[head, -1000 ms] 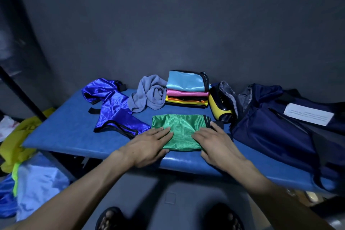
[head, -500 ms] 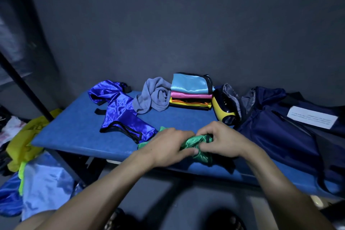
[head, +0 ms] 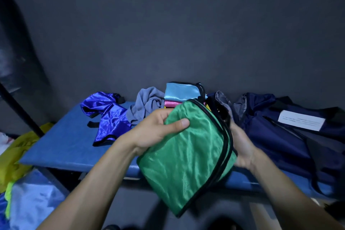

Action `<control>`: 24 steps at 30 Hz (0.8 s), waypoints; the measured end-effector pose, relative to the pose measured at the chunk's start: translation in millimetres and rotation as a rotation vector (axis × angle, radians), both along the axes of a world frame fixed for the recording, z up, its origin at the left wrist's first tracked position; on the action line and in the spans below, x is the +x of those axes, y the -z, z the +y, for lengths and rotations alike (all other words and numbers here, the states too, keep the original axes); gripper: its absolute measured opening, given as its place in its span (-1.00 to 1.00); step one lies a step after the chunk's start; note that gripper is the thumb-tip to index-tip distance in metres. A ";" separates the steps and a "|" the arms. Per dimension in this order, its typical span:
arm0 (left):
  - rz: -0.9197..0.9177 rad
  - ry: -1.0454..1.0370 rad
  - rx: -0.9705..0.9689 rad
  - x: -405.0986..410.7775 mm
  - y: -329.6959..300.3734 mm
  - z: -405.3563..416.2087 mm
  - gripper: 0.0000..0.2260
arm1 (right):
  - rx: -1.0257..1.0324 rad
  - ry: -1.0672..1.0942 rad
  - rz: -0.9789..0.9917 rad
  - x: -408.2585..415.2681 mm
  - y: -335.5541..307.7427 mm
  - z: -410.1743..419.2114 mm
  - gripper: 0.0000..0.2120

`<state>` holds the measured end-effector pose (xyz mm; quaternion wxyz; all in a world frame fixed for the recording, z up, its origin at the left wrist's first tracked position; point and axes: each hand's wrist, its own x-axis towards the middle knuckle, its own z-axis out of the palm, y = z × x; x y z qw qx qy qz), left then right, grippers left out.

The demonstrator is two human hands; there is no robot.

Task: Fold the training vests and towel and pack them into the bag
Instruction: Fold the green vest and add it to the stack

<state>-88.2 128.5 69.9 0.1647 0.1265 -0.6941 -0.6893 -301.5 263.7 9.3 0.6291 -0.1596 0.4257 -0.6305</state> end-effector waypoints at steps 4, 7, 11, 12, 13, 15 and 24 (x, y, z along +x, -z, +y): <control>0.030 -0.144 0.145 -3.3 2.6 -6.3 -0.83 | -0.132 -0.063 -0.164 26.1 4.1 -5.2 -0.06; 0.018 -0.252 0.189 -4.5 8.4 -11.8 -0.80 | -0.296 -0.054 -0.223 28.9 -1.2 -6.0 0.05; -0.004 -0.316 0.271 -2.4 19.3 -13.3 -0.71 | -0.354 0.063 -0.016 28.0 -7.2 -12.2 -0.15; 0.000 -0.314 0.274 -2.4 21.6 -15.3 -0.64 | -0.319 0.123 0.104 30.6 -8.1 -16.1 -0.28; 0.011 -0.312 0.273 -2.6 24.6 -19.0 -0.59 | -0.278 0.193 0.208 32.1 -8.0 -22.1 -0.43; 0.024 -0.327 0.287 -5.0 34.6 -27.0 -0.62 | -0.214 0.324 0.356 32.0 -4.5 -34.6 -0.61; -0.640 -0.459 0.047 -25.2 103.0 -59.2 -0.73 | 0.513 0.114 0.984 22.8 38.4 -70.5 -0.69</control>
